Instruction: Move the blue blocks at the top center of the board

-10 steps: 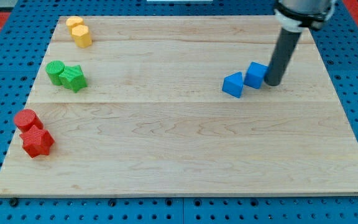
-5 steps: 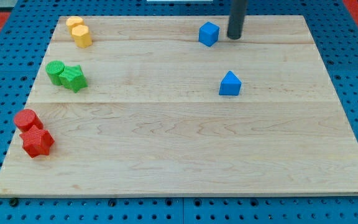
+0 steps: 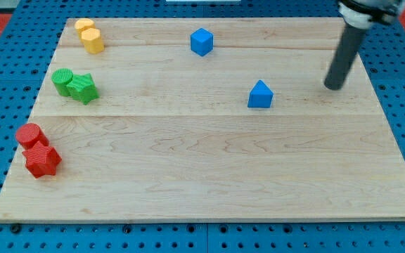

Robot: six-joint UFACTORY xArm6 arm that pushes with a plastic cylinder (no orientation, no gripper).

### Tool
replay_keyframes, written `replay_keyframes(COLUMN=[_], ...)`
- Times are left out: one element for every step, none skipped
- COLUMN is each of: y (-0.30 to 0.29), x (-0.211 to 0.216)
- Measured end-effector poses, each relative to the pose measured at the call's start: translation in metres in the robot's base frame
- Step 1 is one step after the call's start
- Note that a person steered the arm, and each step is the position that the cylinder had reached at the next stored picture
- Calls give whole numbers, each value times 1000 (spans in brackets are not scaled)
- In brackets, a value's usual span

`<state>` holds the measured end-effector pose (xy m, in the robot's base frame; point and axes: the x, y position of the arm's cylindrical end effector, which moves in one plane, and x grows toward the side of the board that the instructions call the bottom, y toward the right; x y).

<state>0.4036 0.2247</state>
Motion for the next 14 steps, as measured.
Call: replay_keyframes(y=[-61, -141, -207, -203, -222, -251, -244, -226, -202, -187, -195, -202, -206, -210], x=[29, 9, -10, -39, -51, -61, -84, -65, -75, -99, -115, -128, -140, -146])
